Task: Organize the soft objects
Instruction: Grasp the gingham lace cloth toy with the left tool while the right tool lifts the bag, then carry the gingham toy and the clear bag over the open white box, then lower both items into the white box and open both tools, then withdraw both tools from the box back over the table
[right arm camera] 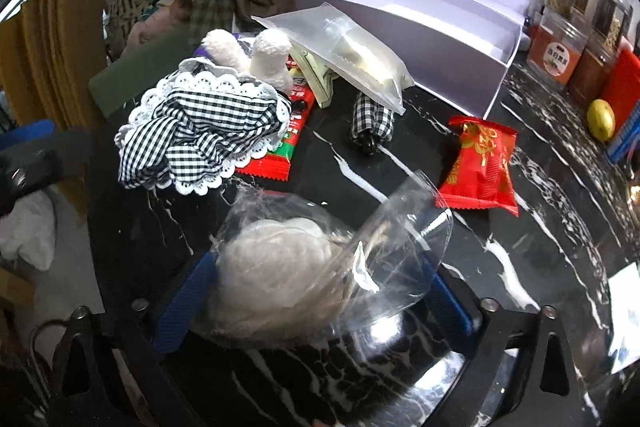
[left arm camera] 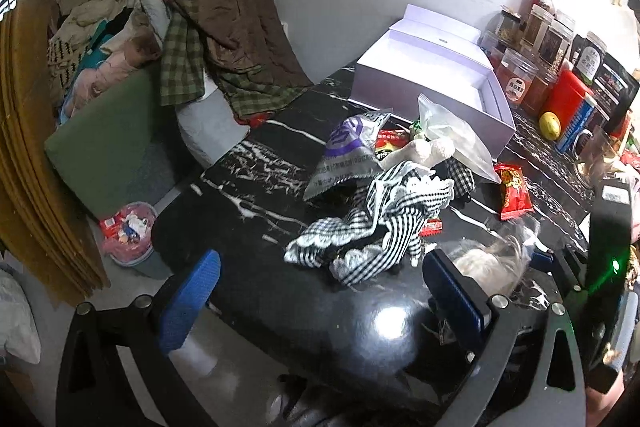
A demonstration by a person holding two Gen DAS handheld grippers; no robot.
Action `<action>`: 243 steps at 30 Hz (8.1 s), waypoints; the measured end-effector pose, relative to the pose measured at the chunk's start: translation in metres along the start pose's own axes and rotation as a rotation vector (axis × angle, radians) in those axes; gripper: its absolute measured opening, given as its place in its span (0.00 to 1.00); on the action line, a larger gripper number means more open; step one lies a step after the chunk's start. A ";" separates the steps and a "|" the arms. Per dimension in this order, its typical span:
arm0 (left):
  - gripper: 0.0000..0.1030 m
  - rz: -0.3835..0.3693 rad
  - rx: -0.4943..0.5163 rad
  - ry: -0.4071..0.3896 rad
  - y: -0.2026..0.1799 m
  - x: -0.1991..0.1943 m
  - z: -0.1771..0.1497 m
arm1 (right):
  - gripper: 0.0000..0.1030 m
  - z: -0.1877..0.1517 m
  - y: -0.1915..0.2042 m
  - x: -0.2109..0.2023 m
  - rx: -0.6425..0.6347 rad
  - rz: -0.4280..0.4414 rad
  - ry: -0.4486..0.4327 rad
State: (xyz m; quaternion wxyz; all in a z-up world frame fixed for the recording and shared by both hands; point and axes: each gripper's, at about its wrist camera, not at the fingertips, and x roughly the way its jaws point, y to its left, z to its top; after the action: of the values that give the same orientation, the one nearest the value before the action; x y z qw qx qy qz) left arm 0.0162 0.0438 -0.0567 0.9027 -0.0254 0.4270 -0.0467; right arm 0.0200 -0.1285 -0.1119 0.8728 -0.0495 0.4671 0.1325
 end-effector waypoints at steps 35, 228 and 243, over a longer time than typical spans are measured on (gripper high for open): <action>0.45 -0.193 0.129 0.114 -0.047 0.045 -0.003 | 0.54 -0.044 -0.065 -0.042 0.187 0.017 -0.053; 0.78 -0.135 0.339 -0.394 -0.158 -0.084 0.145 | 0.84 0.094 -0.114 -0.222 0.026 -0.163 -0.552; 0.78 -0.172 0.371 -0.292 -0.154 -0.071 0.076 | 0.85 0.019 -0.096 -0.204 0.066 -0.175 -0.467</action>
State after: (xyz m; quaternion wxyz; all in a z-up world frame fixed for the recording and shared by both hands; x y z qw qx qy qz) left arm 0.0202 -0.1018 0.0591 0.9368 0.0978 0.2724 -0.1967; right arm -0.0462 -0.2544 0.0643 0.9663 -0.0294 0.2509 0.0489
